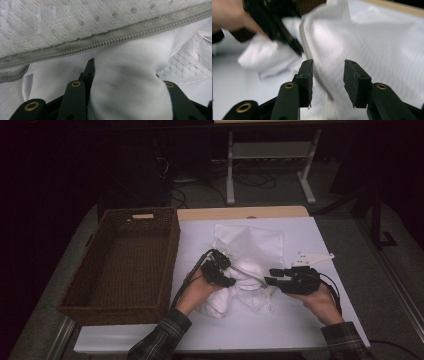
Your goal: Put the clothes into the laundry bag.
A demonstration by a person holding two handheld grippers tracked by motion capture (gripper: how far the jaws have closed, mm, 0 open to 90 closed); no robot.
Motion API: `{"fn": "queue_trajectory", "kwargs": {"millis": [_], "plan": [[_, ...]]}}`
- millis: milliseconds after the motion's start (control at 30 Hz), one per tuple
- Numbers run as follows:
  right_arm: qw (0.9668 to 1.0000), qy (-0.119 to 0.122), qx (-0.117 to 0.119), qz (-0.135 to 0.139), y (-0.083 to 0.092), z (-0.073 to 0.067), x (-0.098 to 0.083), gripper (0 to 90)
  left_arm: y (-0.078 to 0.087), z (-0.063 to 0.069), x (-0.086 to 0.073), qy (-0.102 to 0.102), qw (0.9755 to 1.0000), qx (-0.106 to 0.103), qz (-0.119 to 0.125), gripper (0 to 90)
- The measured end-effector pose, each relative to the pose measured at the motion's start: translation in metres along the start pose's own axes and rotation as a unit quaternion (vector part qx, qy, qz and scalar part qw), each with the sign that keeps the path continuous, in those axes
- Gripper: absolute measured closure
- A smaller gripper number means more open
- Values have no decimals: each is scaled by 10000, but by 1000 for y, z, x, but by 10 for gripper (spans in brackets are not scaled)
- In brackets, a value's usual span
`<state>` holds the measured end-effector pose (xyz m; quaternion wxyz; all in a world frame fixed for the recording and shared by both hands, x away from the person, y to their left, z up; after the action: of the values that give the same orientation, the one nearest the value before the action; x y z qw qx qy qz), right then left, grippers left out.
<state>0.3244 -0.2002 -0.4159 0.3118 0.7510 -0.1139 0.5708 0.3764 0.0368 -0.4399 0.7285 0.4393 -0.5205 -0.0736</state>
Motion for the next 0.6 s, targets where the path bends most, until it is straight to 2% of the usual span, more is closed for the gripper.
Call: {"fn": "queue_trajectory", "kwargs": {"millis": [33,67,167,333,367,433,467,567,600], "plan": [[10000,0,0,0,0,0,0,575,0,0,0,0,10000,0,0,587],[9999,2,-66,-109,1,0,-12,568,0,0,0,14,10000,4,1,588],[9997,-11,-78,-235,-2,2,-21,566,0,0,0,7,10000,-2,-15,588],[9991,59,-44,-421,-12,0,-28,556,0,0,0,8,10000,-10,-31,587],[9986,124,-67,-517,-17,-1,-32,557,-1,0,0,2,10000,-11,-37,588],[9983,198,-100,-542,-19,-1,-32,570,-1,-1,0,-4,10000,-13,-33,588],[9979,310,-153,-555,-23,-1,-32,667,-1,-1,0,1,10000,-16,-24,588],[9976,338,-184,-576,-24,0,-33,688,0,-1,0,13,10000,-19,-24,588],[9976,273,-136,-617,-23,0,-34,785,0,-1,0,18,10000,-10,-27,588]]}}
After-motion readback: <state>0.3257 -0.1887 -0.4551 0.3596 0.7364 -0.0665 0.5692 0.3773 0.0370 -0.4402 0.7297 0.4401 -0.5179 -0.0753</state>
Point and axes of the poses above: each handheld gripper's, and its own axes: y roughly backward along the jaws, x roughly out of its top, z roughly to its right, the point moved 3 cm from there along -y, roughly forward along the jaws, and after that the axes turned 12 degrees about z, right-handed, at the moved point
